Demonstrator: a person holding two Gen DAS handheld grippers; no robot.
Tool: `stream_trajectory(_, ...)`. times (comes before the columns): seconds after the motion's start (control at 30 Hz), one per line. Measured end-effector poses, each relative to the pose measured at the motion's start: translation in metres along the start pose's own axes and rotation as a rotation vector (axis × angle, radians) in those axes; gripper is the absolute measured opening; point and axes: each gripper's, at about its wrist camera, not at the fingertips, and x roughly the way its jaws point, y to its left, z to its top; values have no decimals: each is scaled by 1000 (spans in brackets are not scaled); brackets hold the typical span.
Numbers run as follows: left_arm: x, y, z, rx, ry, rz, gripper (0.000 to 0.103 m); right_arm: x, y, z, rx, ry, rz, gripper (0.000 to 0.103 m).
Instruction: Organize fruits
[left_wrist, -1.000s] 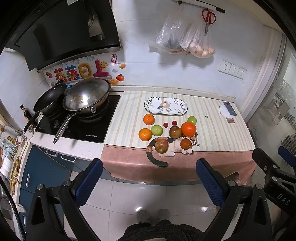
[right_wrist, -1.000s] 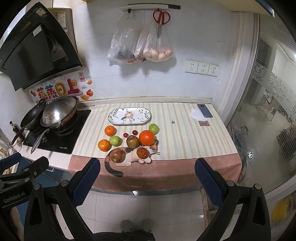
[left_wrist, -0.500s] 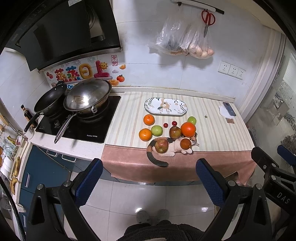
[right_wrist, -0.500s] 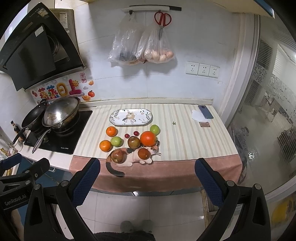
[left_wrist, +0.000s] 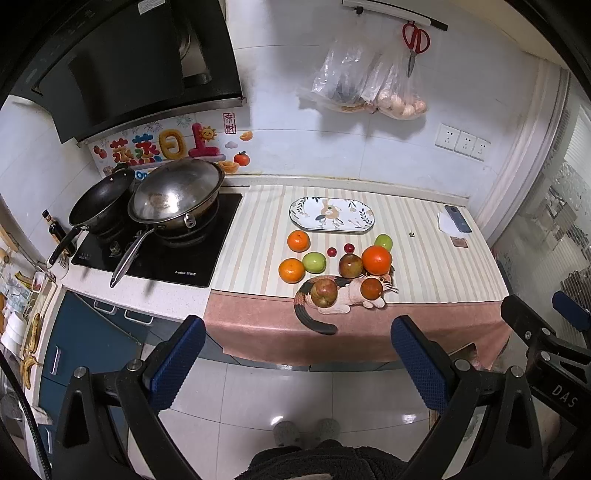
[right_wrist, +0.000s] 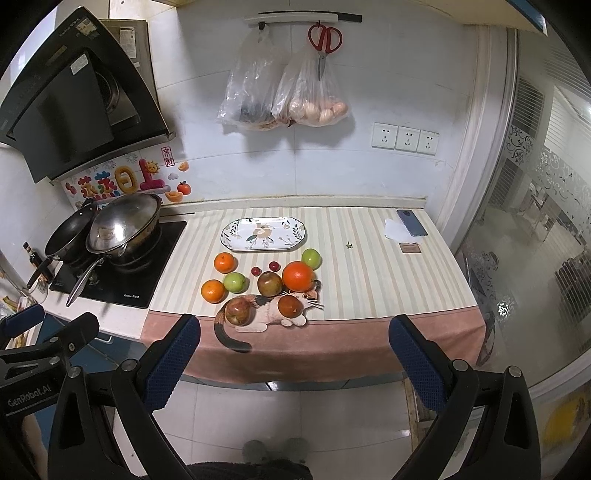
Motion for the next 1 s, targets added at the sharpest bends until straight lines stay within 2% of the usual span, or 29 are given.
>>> stream_trajectory(0.5, 9, 8, 8, -12, -2, -9, 103, 10, 9, 1, 45, 18, 7, 103)
stream_trajectory(0.63, 40, 17, 23, -9, 5, -8, 103, 36, 13, -1, 108, 51, 33, 103)
stream_trajectory(0.83, 101, 26, 43, -6, 27, 9, 103, 99, 18, 1, 153, 122, 48, 103)
stream_trajectory(1.0, 175, 27, 59, -24, 144, -1, 103, 173, 6, 12, 179, 192, 52, 103)
